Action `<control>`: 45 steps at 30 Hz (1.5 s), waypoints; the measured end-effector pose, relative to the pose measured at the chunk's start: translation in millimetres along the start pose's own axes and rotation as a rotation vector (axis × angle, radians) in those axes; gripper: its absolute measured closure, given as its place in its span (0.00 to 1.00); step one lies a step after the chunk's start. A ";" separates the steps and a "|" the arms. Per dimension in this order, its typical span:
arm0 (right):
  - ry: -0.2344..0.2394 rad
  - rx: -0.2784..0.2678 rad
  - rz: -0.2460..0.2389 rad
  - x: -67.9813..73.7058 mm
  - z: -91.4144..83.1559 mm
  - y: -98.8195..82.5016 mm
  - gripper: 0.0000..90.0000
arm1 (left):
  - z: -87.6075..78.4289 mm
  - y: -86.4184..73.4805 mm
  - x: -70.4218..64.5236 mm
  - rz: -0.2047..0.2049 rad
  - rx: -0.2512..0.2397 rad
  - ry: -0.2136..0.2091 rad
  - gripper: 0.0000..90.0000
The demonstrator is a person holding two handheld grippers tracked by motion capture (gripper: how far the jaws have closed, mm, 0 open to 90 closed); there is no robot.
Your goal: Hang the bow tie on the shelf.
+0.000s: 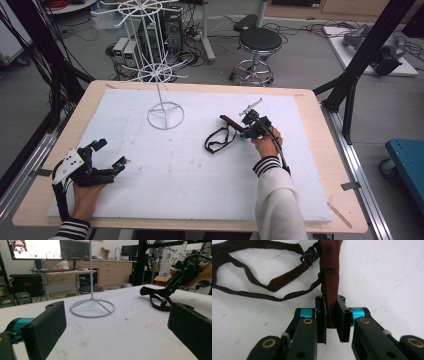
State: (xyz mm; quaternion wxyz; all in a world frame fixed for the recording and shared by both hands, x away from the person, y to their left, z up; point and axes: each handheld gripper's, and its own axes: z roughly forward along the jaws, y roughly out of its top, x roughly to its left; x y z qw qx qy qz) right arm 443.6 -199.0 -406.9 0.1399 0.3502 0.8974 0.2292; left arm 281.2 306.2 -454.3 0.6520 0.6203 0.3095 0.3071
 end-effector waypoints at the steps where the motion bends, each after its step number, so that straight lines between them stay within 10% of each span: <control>1: 0.006 -0.003 -0.007 0.7 0.0 0.1 0.90 | -0.2 0.1 0.7 -0.001 0.000 -0.002 0.03; 21: 0.119 -0.239 -0.034 19.8 -56.6 -9.6 0.90 | 2.8 7.8 3.9 -0.016 0.020 0.022 0.03; 45: 0.352 -0.457 -0.188 76.4 -81.2 -0.5 0.90 | 39.4 98.2 -3.6 0.051 0.166 -0.266 0.03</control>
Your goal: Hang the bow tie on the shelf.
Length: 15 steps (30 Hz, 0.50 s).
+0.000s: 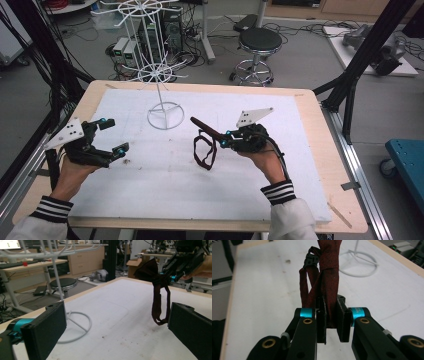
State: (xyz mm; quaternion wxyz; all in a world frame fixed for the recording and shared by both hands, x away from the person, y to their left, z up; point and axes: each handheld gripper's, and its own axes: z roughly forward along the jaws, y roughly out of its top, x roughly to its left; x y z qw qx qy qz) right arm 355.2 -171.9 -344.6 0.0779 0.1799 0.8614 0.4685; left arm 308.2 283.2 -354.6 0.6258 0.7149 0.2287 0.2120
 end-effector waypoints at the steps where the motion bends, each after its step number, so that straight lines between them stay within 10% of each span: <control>1: 0.013 -0.013 -0.005 1.6 0.0 0.9 0.90 | 2.0 2.6 -0.5 0.005 0.012 -0.013 0.03; 15: 0.179 -0.133 -0.040 12.3 3.9 9.2 0.90 | 49.2 41.3 -21.2 0.084 0.120 -0.233 0.03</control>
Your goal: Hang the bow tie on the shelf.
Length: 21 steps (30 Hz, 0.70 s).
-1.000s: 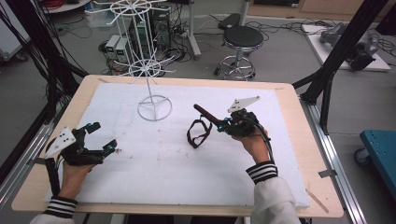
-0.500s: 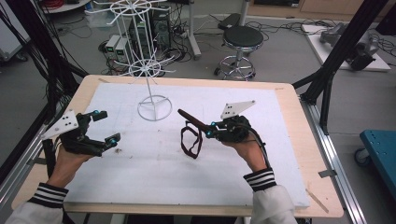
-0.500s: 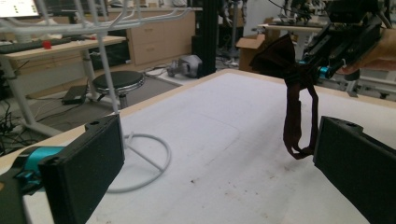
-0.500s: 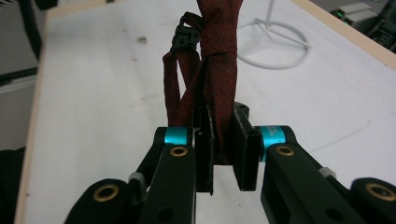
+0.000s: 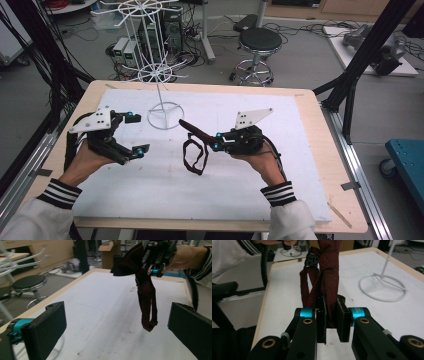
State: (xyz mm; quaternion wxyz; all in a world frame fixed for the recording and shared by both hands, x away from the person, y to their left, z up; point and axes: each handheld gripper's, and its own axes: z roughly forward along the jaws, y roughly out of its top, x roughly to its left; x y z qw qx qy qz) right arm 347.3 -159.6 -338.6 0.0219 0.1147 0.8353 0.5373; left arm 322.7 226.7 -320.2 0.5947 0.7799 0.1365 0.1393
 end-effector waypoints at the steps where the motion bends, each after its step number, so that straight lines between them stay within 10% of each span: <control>1: 0.013 -0.009 -0.019 1.3 2.1 1.3 0.90 | 2.9 2.4 -0.9 0.000 0.001 -0.014 0.03; 21: 0.158 -0.044 -0.109 13.5 27.0 12.7 0.90 | 33.9 32.4 -11.3 0.055 0.033 -0.178 0.15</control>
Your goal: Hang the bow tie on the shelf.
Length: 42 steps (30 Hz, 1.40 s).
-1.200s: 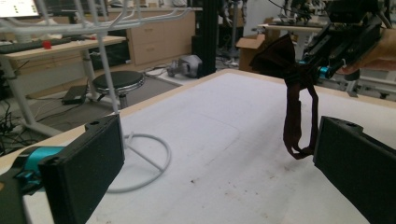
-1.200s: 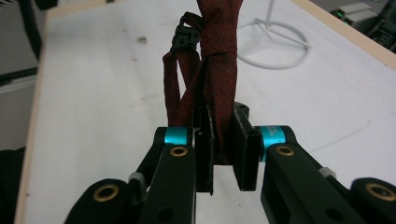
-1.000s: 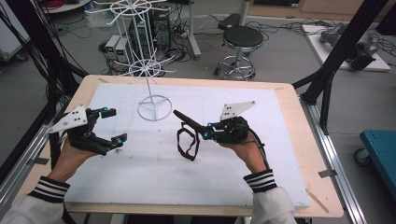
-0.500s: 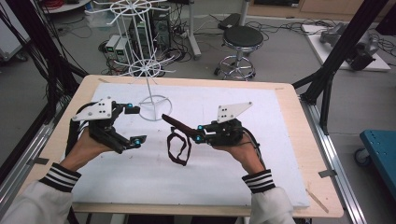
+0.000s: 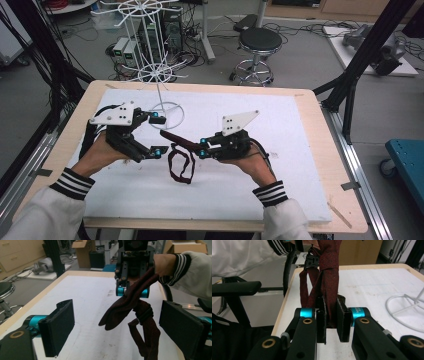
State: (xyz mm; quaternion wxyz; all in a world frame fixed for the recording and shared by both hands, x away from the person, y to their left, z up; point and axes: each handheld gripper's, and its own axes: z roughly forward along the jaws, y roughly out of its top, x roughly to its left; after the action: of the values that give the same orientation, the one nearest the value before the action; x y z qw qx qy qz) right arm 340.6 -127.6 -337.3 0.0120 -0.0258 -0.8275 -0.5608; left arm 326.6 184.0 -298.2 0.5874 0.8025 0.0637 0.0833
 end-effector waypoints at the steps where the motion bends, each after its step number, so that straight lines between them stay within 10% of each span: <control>1: 0.002 0.003 0.001 0.3 0.6 0.4 0.90 | 0.4 0.6 -0.1 -0.002 0.002 -0.005 0.15; 9: 0.012 0.017 -0.003 0.9 5.0 0.2 0.90 | 0.7 3.2 -2.2 0.030 -0.001 -0.101 0.45; 17: 0.006 0.010 -0.006 -0.5 6.6 -0.1 0.90 | -4.2 4.4 -4.5 0.030 0.014 -0.104 0.89; 26: 0.001 -0.001 -0.001 -0.8 7.2 0.0 0.89 | -6.1 5.8 -6.6 0.032 0.011 -0.066 0.93; 28: -0.010 -0.010 0.010 -0.4 6.5 0.1 0.82 | -7.6 6.2 -6.3 0.034 0.006 -0.050 0.93; 29: -0.059 -0.017 0.046 1.1 6.7 -0.5 0.45 | -8.8 6.2 -5.7 0.033 0.002 -0.048 0.93; 30: -0.059 -0.017 0.046 1.1 6.7 -0.5 0.45 | -10.2 6.3 -5.1 0.034 -0.003 -0.041 0.93; 32: -0.144 -0.011 0.098 1.6 7.7 -2.0 0.06 | -12.8 6.6 -4.3 0.028 -0.014 -0.027 0.93; 42: -0.303 -0.119 0.098 10.3 -11.5 -11.1 0.01 | -21.8 11.4 3.2 0.021 -0.032 0.021 0.93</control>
State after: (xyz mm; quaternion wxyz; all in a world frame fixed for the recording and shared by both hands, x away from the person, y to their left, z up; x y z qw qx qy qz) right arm 329.6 -142.0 -342.9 -0.0874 -0.1510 -0.7830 -0.5970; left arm 325.3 201.5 -280.7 0.5983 0.7928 0.0601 0.0991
